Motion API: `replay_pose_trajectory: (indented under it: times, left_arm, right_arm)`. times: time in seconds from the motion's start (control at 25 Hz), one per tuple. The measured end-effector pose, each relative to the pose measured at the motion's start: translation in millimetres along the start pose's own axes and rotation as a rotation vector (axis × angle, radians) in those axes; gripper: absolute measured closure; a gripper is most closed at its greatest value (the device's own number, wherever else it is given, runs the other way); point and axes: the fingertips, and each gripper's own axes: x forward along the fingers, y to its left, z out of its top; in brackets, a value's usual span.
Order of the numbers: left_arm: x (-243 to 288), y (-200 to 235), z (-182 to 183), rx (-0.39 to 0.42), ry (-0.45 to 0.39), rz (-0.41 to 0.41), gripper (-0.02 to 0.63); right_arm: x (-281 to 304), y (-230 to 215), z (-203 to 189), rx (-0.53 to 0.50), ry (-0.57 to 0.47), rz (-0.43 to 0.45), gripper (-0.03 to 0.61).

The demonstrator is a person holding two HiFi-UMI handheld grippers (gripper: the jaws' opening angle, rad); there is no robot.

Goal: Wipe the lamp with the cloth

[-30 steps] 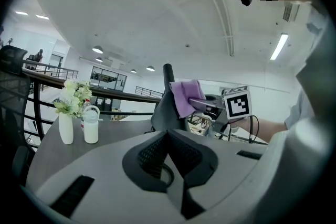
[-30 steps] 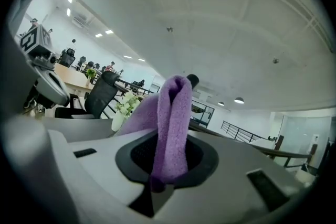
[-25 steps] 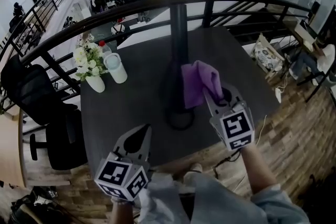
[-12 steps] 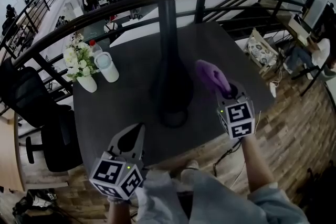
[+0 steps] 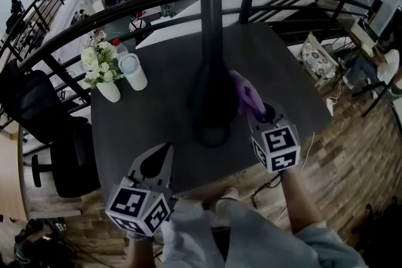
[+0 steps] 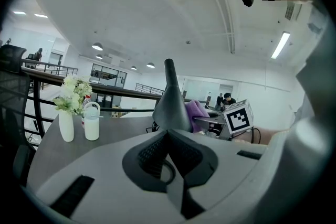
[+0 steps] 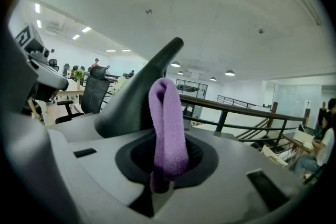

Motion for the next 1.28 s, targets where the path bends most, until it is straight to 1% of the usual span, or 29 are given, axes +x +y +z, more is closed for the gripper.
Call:
replay_pose_trajectory:
  times: [0.28,0.48,0.56,0.64,0.76,0.92,1.16,1.28]
  left_arm:
    - [-2.1,4.7,-4.2,-0.002,0.001,-0.011,0.602]
    - [-3.2,5.0,-2.2,0.002,0.002,-0.016,0.602]
    - [-4.5,5.7,-1.9,0.0,0.0,-0.018,0.603]
    - [-5.6,6.2,-1.4,0.0,-0.003,-0.021,0.602]
    - [-6.8,6.8,0.8,0.0,-0.005,-0.022,0.602]
    - [-7.2,7.5,-2.3,0.001,-0.007,-0.025,0.602]
    - [-5.4,8.7,-3.0,-0.001,-0.002,-0.02,0.602]
    - [-2.0,5.4,-4.6,0.009,0.005,-0.028,0.603]
  right_arm:
    - [-21.3,37.9,16.2,0.038,-0.038,0.067,0.528]
    - [-29.9,67.6,29.7,0.009,-0.065,0.118,0.528]
    - [-29.3,82.8,35.9,-0.004,-0.086,0.151,0.528]
    - [-28.9,98.9,39.3,-0.019,-0.081,0.188,0.528]
    - [-26.1,118.0,37.9,-0.061,-0.064,0.232,0.528]
    - [-22.9,142.8,37.2,-0.053,-0.091,0.293,0.528]
    - [-26.1,169.0,22.3,-0.049,-0.055,0.364,0.528]
    - [-33.7,174.1,19.5,-0.046,-0.051,0.377,0.528]
